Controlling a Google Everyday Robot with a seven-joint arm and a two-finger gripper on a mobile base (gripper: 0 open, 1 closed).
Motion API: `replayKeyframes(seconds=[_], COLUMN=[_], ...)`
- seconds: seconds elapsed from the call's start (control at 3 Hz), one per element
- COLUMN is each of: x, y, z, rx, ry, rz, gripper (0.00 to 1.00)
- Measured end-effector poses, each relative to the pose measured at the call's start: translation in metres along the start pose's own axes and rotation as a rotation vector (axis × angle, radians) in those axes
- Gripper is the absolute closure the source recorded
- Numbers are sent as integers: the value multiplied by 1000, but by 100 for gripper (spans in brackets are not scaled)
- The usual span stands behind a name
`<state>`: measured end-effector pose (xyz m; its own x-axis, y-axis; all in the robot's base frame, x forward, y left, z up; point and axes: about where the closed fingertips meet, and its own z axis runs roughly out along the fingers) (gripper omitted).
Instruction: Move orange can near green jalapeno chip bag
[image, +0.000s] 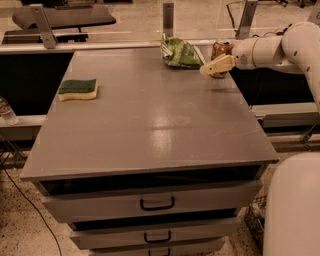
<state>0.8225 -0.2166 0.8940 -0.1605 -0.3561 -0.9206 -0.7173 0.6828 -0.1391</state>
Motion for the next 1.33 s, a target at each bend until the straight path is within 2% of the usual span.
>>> replayKeyframes(seconds=[0.33, 0.67, 1.0, 1.33], x=[-11, -31, -46, -50], y=[-7, -4, 15, 39], z=[-26, -77, -143, -197], rx=[28, 40, 25, -31], ry=[-24, -73, -133, -175], rz=[-16, -54, -101, -136], gripper=[0, 0, 0, 0])
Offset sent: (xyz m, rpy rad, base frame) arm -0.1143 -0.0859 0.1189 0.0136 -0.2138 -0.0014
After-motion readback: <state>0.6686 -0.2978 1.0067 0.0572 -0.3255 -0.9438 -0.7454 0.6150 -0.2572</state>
